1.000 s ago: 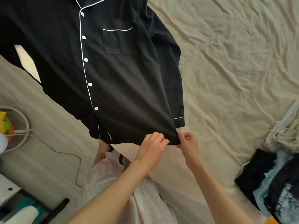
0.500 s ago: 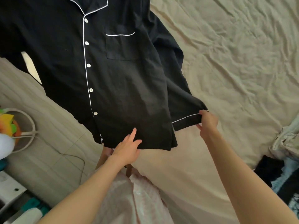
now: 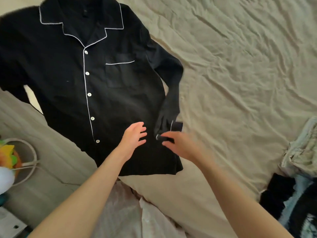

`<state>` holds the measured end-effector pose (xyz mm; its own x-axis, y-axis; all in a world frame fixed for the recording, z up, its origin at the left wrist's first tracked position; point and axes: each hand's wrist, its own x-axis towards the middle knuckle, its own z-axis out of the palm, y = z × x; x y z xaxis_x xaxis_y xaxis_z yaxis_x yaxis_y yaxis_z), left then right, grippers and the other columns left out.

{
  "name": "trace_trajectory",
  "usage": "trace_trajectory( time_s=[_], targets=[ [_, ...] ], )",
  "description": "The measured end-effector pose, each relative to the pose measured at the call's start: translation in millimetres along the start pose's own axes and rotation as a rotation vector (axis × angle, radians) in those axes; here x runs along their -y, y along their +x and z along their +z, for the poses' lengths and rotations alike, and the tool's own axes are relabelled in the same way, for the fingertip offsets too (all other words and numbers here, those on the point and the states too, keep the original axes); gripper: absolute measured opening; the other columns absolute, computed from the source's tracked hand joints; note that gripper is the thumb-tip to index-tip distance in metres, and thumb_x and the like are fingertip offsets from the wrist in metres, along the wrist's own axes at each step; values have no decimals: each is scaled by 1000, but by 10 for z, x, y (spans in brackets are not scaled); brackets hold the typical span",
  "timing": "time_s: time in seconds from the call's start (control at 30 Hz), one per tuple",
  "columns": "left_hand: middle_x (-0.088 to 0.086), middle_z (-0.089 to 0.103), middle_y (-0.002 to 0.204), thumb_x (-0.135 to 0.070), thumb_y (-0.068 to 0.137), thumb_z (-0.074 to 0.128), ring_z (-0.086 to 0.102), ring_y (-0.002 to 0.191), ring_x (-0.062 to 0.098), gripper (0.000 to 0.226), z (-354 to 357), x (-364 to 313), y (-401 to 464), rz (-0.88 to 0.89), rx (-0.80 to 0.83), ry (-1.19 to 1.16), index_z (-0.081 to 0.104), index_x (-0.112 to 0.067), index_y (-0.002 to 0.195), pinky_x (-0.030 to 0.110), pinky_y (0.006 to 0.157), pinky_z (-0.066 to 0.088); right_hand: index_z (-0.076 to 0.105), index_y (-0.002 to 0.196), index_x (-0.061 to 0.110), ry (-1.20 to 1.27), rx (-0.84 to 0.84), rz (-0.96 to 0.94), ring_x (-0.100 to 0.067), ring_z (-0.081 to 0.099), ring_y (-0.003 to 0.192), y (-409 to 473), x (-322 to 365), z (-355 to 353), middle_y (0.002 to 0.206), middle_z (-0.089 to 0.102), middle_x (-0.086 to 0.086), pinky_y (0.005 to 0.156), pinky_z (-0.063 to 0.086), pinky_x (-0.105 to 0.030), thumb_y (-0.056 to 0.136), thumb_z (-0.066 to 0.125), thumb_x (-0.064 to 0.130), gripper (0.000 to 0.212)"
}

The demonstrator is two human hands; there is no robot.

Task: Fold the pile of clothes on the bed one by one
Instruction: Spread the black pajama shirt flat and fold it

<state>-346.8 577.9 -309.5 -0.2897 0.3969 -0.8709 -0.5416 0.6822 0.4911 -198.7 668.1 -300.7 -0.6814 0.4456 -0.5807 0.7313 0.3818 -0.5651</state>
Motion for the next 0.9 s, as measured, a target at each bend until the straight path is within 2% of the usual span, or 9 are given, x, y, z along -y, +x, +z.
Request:
trace_trajectory(
  time_s=[0.07,0.23,0.33,0.4,0.53,0.6,0.7,0.83,0.9],
  targets=[
    [5,51,133,-23,99,43,53,114,17,39,0,-7,64,23,-19,150,41,-17,138,34,95,46,65,120,20,186,-8,125,-9,60,101,18,-84,127,114,66,6,87,44,-21,94,56,25,28],
    [5,45,140,-24,92,58,49,122,20,55,221,56,231,139,-3,404,34,-18,141,39,104,41,62,120,17,532,-486,481,-10,58,107,143,-404,124,117,64,3,84,41,-15,97,47,24,29],
    [4,30,146,-28,87,65,36,131,21,63,435,150,230,500,-121,969,33,-21,141,35,105,35,46,136,13,587,-434,633,-18,50,121,252,-591,118,135,52,-3,93,38,-27,98,46,30,42],
    [4,23,150,-31,86,65,26,137,23,66,503,273,230,694,-49,1278,32,-23,142,38,109,29,38,142,11,730,-344,714,-21,47,124,316,-640,135,139,48,-6,94,37,-28,97,49,34,52],
    [7,-1,158,-45,84,63,-4,145,28,85,492,614,236,562,94,1623,14,-22,149,49,116,3,55,121,5,835,-195,757,-14,59,83,366,-642,120,101,62,-7,68,47,-24,91,62,27,37],
    [8,-1,159,-54,84,59,-6,146,26,91,504,737,183,560,26,1598,8,-20,150,50,115,0,65,97,4,990,-87,677,-9,62,64,360,-589,51,78,64,-4,59,51,-20,89,64,16,14],
    [8,39,147,-40,85,64,29,140,24,68,577,740,86,708,-201,1177,39,-9,140,48,114,19,67,87,3,1143,6,464,-12,68,64,351,-489,-115,70,68,-4,62,53,-18,90,61,9,9],
    [-3,65,109,-10,86,61,59,107,15,31,504,367,55,618,-271,620,59,-18,116,27,91,47,70,98,10,1120,-69,365,-18,71,86,348,-408,-305,91,75,-4,72,56,-22,92,59,17,14],
    [-11,62,96,-3,87,54,60,98,10,30,396,105,48,516,-196,492,56,-24,108,11,73,46,67,108,11,1163,-98,354,-19,70,93,367,-386,-341,101,74,-4,79,56,-25,96,54,20,20]
  ],
)
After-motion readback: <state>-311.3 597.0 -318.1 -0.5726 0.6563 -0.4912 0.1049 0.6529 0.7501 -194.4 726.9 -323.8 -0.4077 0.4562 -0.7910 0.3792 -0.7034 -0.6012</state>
